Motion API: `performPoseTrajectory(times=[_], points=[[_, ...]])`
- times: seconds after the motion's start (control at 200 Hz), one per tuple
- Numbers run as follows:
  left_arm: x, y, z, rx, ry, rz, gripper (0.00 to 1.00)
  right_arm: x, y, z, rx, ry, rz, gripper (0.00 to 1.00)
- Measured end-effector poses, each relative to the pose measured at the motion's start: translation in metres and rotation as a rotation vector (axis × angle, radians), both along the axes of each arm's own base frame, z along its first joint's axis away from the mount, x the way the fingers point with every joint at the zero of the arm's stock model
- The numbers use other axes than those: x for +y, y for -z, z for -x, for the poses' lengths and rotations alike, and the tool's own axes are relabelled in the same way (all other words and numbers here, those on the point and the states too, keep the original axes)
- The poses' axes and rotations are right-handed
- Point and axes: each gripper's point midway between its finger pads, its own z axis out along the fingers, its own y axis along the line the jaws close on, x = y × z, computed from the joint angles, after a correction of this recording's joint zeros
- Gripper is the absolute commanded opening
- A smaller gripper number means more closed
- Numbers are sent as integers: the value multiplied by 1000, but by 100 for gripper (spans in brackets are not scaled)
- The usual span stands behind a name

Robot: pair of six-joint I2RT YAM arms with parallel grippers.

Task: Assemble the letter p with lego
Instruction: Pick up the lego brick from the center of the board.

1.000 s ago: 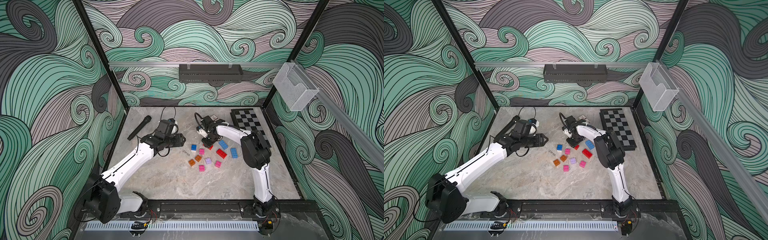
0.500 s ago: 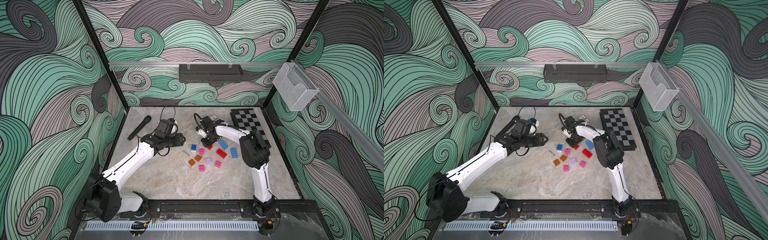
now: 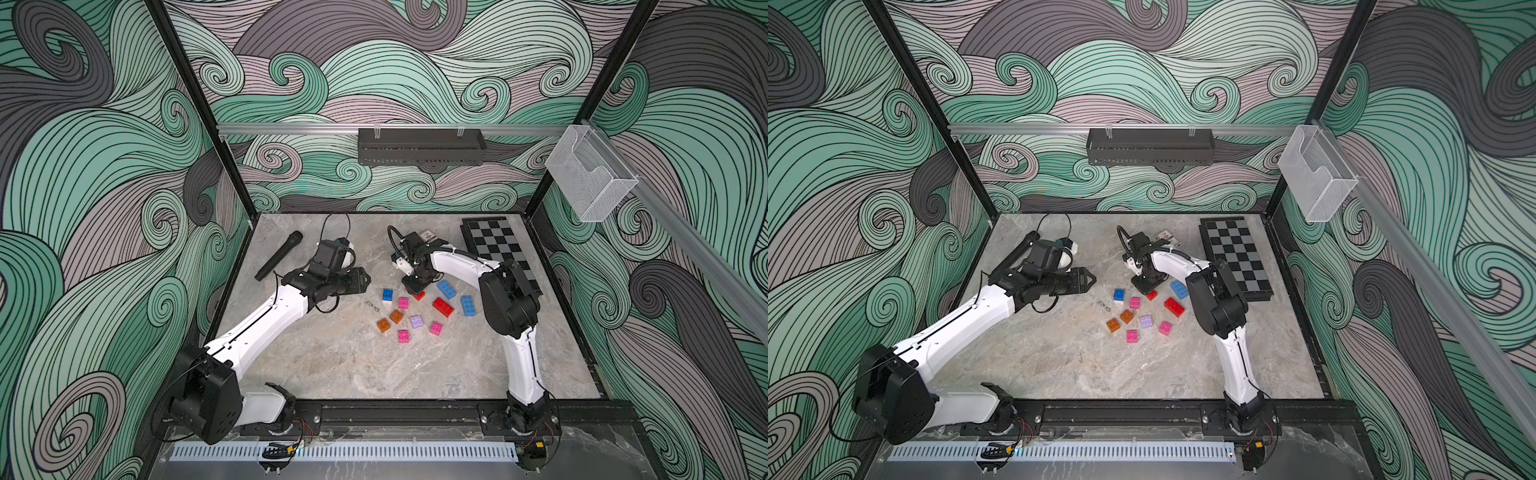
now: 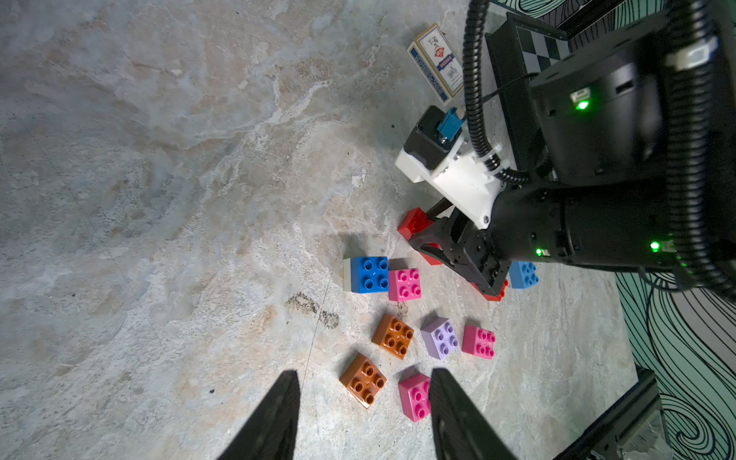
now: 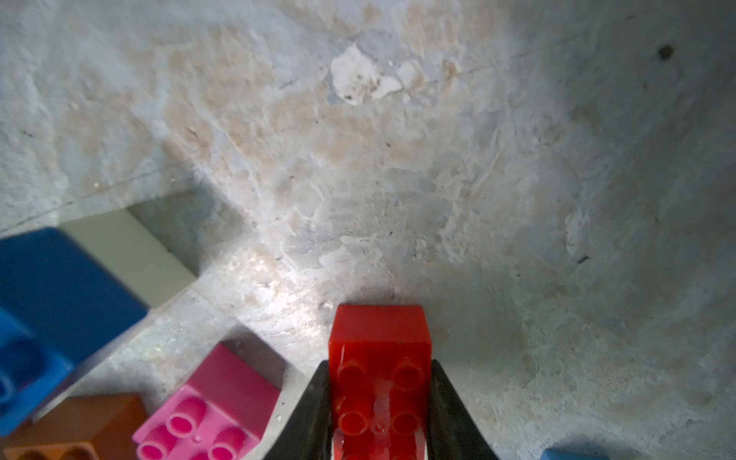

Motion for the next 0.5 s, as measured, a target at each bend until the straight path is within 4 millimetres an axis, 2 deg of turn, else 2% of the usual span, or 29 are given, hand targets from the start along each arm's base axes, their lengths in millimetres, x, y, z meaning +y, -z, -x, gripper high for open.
performPoseTrajectory(times=[0.2, 0.305, 0.495], points=[[6, 15, 8, 8, -17, 7, 53, 6, -11, 9, 2, -78, -37, 24], [12, 20, 14, 2, -30, 18, 53, 12, -35, 13, -27, -160, -81, 23], [19, 16, 18, -46, -55, 53, 54, 25, -80, 25, -95, -341, -157, 23]])
